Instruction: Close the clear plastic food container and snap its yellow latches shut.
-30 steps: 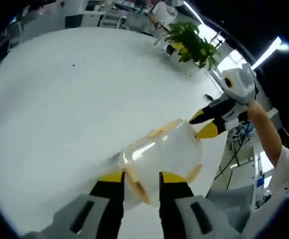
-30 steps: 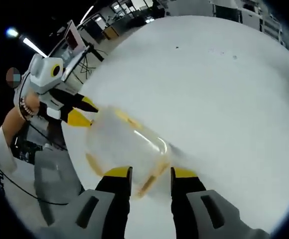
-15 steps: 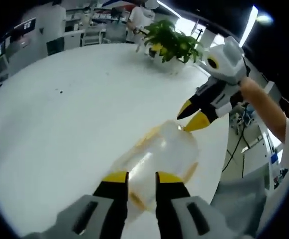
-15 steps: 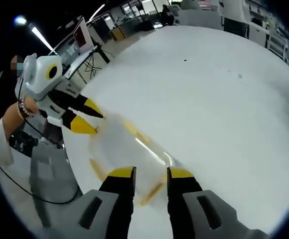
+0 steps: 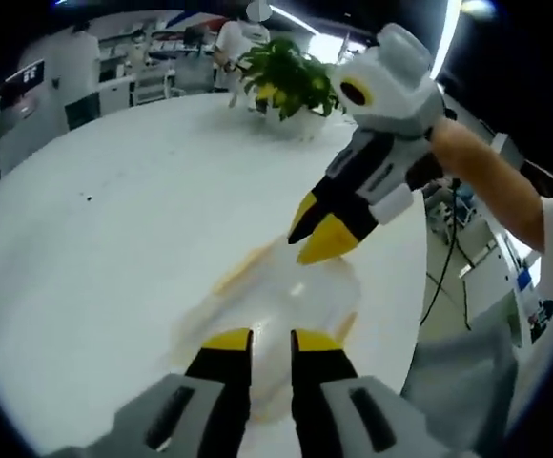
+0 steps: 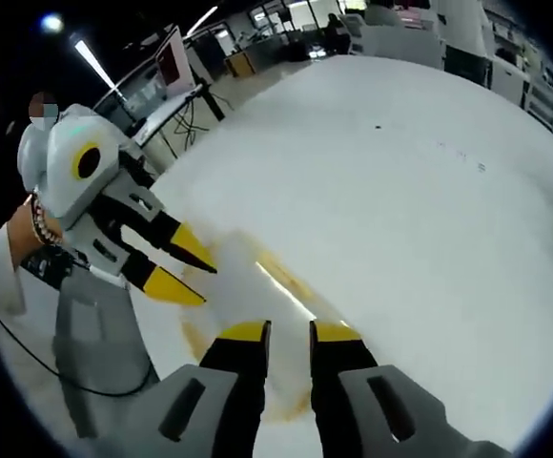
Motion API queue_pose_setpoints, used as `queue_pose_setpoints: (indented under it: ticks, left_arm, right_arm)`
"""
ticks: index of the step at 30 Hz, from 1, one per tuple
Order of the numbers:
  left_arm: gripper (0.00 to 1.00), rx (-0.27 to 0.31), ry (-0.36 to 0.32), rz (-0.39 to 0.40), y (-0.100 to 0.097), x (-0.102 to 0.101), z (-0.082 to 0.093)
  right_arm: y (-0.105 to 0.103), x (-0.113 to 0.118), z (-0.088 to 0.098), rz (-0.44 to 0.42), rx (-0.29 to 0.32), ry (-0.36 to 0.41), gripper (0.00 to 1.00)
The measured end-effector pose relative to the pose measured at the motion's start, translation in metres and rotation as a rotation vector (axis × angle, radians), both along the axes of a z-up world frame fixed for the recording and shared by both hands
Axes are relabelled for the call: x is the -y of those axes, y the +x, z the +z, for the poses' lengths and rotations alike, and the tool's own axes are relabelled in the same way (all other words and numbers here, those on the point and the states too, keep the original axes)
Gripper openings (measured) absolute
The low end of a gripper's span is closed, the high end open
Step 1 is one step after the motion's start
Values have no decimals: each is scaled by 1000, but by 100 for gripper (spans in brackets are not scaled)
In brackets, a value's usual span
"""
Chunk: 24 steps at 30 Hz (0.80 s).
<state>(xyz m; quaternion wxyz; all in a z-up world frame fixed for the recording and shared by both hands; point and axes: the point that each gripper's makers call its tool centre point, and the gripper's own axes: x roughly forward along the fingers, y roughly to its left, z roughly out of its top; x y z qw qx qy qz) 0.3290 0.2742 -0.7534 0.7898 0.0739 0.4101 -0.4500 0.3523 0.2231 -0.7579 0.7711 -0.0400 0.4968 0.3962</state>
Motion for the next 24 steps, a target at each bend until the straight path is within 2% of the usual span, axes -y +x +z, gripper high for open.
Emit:
queue_pose_setpoints:
  ticks: [13, 20, 24]
  left_arm:
    - [2, 68, -44, -4, -14, 14, -1]
    - [0, 62, -98, 43, -13, 16, 0]
    - [0, 62, -100, 53, -12, 14, -2]
  right_arm:
    - [-2, -25, -3, 31, -1, 42, 5]
    - [0, -31, -7, 40, 1, 47, 1]
    - [-1, -33, -8, 52, 11, 38, 0]
